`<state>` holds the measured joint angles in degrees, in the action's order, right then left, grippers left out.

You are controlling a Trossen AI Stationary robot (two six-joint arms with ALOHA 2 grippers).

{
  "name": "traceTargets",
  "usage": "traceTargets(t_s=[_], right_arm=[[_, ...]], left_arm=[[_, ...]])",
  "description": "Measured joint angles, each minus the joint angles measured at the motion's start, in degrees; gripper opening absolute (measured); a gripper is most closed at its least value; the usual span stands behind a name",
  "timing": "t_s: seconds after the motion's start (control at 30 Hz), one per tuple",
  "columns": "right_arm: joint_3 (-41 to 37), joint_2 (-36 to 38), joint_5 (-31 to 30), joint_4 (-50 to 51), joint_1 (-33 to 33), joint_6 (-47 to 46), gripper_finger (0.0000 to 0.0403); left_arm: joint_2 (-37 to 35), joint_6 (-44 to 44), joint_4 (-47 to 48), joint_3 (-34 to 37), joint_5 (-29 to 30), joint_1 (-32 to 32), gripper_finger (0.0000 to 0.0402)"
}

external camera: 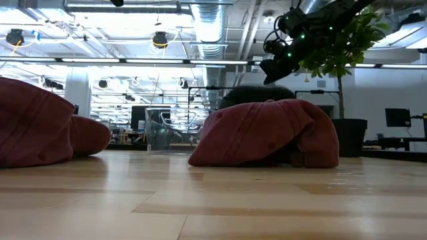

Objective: Pick & Place hat
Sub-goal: Put the black cap into the right transparent bin

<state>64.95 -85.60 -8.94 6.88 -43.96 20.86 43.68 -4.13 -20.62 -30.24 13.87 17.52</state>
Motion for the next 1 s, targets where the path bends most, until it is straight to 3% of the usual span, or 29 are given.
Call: traceTargets(t_s=[0.17,0.37,0.6,0.87,1.0], right_arm=[[0.0,0.0,0.0,0.1,2.5,0.4,0.0],[0.0,0.0,0.0,0.8,10.0,6.9,0.0002],[0.1,0.6,0.5,1.7,21.1,10.2,0.0048],[0.1,1.0,15.0,18.4,32.2,9.4,0.0056],[0.1,0.1,14.9,23.5,35.4,5.7,0.004]], left_arm=[[0.0,-0.1,0.0,0.0,0.0,0.0,0.0173],[0.0,-0.1,0.0,0.0,0.0,0.0,0.0173],[0.0,0.0,0.2,0.0,0.0,0.0,0.0173],[0.0,0.1,0.5,0.0,0.0,0.0,0.0173],[0.0,0.1,0.4,0.0,0.0,0.0,0.0173]])
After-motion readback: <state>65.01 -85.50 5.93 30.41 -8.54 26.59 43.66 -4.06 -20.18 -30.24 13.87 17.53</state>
